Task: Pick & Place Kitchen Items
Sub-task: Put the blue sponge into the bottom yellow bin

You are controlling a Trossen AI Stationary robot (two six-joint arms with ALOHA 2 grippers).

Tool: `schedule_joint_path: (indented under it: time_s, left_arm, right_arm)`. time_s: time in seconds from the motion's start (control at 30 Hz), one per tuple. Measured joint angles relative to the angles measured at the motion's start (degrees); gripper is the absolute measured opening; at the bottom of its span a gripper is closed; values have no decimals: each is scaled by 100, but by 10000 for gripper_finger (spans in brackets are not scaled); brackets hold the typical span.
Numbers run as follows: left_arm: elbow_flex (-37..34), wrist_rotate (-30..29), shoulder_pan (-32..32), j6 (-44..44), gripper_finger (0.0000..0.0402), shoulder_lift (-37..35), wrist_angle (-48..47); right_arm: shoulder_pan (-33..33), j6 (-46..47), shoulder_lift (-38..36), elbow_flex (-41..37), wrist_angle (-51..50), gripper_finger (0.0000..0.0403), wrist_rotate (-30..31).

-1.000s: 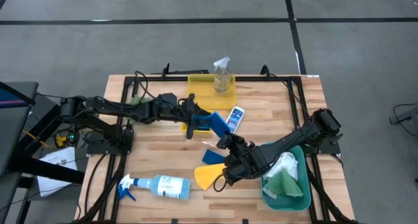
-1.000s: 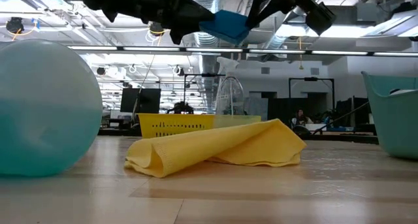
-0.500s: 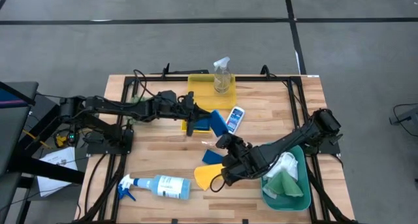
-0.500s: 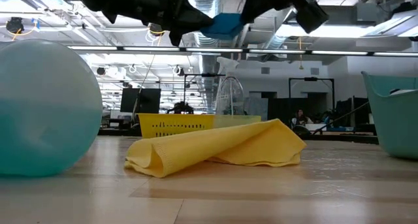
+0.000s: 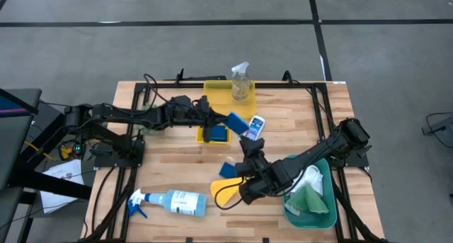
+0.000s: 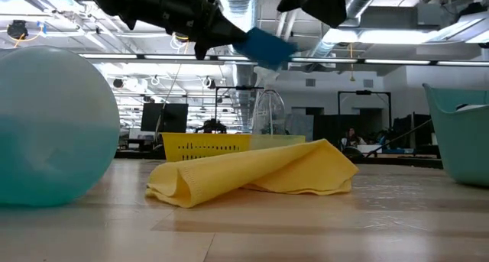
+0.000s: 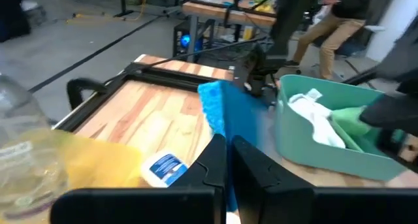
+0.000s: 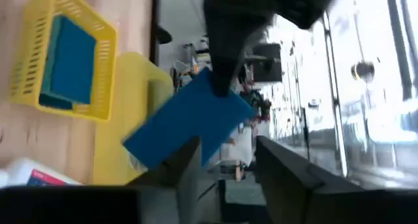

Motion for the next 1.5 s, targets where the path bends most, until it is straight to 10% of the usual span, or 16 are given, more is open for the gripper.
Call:
schedule_joint_path:
  time_s: [0.47, 1.5]
  left_arm:
    - [-220, -756, 357, -971, 3, 2, -60]
    - [-1502, -4880, -1922, -5387, 5, -31, 32]
  right_arm:
    - [-62, 7812, -620, -13, -4225, 249, -247]
    - [-199, 8202, -1745, -811, -4184, 248, 35]
